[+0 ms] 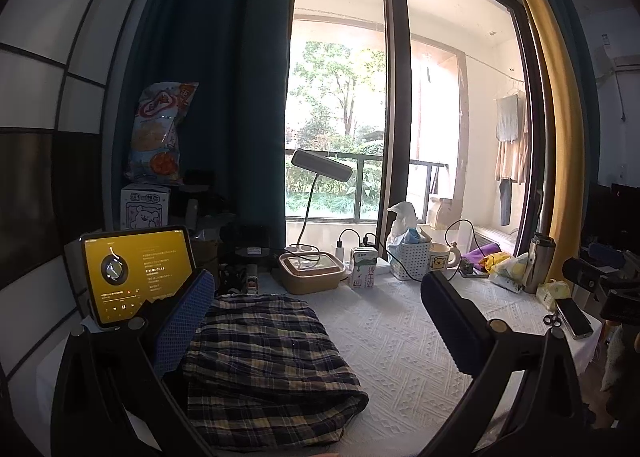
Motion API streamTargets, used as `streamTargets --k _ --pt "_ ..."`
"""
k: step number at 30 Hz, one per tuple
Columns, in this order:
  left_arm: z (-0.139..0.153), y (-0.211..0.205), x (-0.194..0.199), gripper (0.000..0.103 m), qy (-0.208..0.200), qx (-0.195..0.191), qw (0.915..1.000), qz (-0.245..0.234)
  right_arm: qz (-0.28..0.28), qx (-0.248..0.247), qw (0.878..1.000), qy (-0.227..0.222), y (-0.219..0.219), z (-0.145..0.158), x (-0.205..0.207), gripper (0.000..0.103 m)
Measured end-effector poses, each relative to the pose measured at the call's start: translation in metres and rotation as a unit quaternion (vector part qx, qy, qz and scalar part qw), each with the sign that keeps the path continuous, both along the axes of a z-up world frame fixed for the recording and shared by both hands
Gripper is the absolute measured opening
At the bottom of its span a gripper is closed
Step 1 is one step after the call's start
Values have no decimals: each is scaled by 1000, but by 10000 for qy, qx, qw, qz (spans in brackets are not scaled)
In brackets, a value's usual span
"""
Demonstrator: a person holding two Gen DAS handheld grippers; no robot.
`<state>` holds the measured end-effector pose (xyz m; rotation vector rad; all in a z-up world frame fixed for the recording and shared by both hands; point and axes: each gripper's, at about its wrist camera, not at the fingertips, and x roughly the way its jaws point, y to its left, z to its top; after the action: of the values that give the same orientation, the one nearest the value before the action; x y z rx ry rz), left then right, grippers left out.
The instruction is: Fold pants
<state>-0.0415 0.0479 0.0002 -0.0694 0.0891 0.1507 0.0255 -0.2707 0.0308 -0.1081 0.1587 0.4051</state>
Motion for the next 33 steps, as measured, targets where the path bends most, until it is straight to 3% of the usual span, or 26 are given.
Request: streamTargets --k 33 --pt "1 -4 -3 102 3 -13 10000 26 32 -33 10000 40 3 -1 -1 103"
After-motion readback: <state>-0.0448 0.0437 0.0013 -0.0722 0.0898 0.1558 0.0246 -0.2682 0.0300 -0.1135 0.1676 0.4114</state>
